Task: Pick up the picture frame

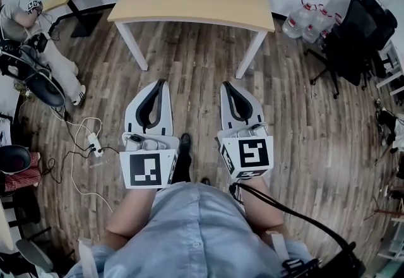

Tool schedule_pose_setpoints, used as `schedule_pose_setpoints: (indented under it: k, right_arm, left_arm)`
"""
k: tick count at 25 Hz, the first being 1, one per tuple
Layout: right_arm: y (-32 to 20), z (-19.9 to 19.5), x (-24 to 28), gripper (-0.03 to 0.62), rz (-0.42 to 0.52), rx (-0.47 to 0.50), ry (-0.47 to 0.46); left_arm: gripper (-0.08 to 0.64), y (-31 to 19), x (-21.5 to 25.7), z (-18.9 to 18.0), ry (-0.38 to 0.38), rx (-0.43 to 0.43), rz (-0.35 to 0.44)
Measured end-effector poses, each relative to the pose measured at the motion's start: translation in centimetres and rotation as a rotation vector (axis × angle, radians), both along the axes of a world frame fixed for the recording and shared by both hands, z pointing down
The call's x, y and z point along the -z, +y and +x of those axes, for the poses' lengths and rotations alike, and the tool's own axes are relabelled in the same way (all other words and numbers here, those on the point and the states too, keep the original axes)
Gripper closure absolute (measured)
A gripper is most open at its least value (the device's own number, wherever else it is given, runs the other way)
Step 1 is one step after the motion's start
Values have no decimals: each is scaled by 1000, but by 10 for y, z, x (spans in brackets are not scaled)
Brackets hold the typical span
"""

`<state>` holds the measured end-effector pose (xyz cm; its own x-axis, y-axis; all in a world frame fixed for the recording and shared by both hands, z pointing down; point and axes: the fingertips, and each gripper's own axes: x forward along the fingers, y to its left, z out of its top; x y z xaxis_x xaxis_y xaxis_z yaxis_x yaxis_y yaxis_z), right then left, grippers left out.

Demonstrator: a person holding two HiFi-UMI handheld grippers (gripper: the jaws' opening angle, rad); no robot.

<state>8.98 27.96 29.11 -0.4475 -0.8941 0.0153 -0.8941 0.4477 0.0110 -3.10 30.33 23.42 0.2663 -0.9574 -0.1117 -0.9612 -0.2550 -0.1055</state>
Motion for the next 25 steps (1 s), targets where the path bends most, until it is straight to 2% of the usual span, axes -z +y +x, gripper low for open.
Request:
schedule_pose_setpoints:
  k: [6, 12, 20, 25]
  right_arm:
    - [-80, -14, -4, 591, -9, -39, 10]
    - [-148, -47, 4, 591, 2, -34, 23]
    - [-199, -60, 10, 591, 14, -42, 31]
    - [-223, -56, 3, 591, -6, -56, 34]
  left_arm:
    - [560, -69, -8, -26, 24, -8, -3]
    - [558, -140, 2, -52, 42, -31, 23]
    - [558, -197, 1, -61, 55, -53, 32]
    - [560, -224, -15, -58, 63, -65, -24]
